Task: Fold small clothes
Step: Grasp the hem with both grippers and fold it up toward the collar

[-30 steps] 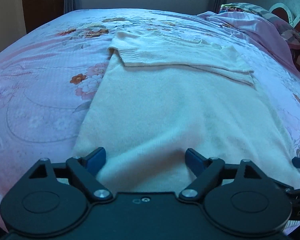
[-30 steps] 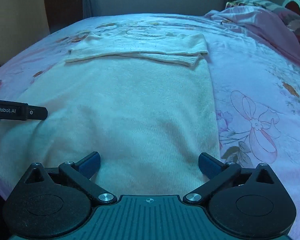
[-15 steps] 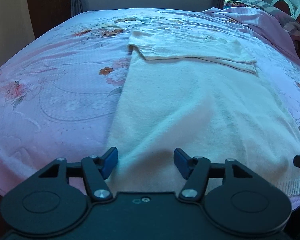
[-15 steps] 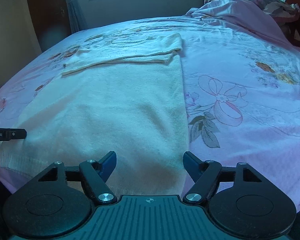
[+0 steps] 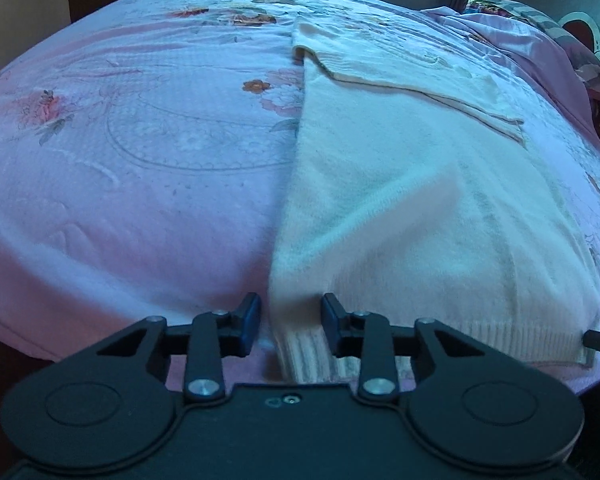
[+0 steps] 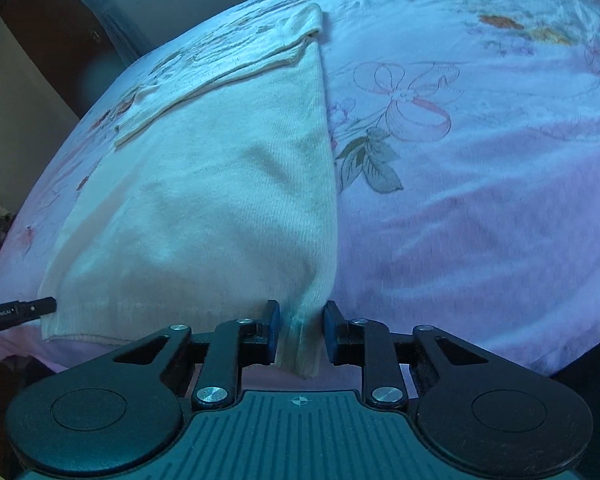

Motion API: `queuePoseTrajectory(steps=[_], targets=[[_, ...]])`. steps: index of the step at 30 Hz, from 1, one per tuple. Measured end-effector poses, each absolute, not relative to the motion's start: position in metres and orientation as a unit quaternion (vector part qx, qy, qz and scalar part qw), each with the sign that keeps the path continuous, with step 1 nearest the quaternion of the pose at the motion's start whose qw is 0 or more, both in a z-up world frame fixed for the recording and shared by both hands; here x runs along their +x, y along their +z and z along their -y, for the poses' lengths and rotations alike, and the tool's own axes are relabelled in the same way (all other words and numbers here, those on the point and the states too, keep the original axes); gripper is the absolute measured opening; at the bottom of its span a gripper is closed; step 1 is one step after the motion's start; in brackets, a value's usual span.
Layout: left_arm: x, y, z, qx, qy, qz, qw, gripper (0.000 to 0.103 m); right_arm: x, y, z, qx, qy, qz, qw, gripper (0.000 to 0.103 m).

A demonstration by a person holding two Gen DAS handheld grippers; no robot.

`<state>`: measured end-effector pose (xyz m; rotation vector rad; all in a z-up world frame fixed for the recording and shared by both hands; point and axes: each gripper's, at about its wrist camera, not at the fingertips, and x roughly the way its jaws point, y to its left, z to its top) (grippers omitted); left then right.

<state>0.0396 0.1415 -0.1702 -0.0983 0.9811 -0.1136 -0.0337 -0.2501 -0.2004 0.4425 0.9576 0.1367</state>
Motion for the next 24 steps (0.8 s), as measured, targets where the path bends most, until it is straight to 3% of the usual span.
queuePoseTrajectory(steps=[2,4,5,6,14,19,24], targets=[[0.039,-0.173,-0.143,-0.059,-0.061,-0.475,0.876,0.025,-0.032,-0.203,0.248,0.221,0.074,-0.463,0.855,0.024],[0.039,-0.175,-0.145,-0.071,-0.073,-0.482,0.87,0.015,-0.03,-0.204,0.245,0.221,0.081,-0.468,0.852,0.024],[0.039,-0.176,-0.145,-0.08,-0.081,-0.488,0.865,0.006,-0.03,-0.205,0.246,0.226,0.082,-0.47,0.849,0.016],[0.039,-0.177,-0.145,-0.087,-0.085,-0.492,0.862,0.005,-0.03,-0.207,0.247,0.234,0.087,-0.474,0.844,0.005],[0.059,-0.142,-0.137,-0.14,-0.134,-0.454,0.87,0.004,-0.021,-0.185,0.264,0.297,0.1,-0.433,0.845,0.005],[0.113,-0.117,-0.13,-0.163,-0.141,-0.418,0.883,0.004,0.019,-0.155,0.275,0.31,0.101,-0.386,0.863,0.005],[0.176,-0.125,-0.13,-0.185,-0.109,-0.421,0.881,0.004,0.078,-0.156,0.292,0.335,0.063,-0.365,0.866,0.005]])
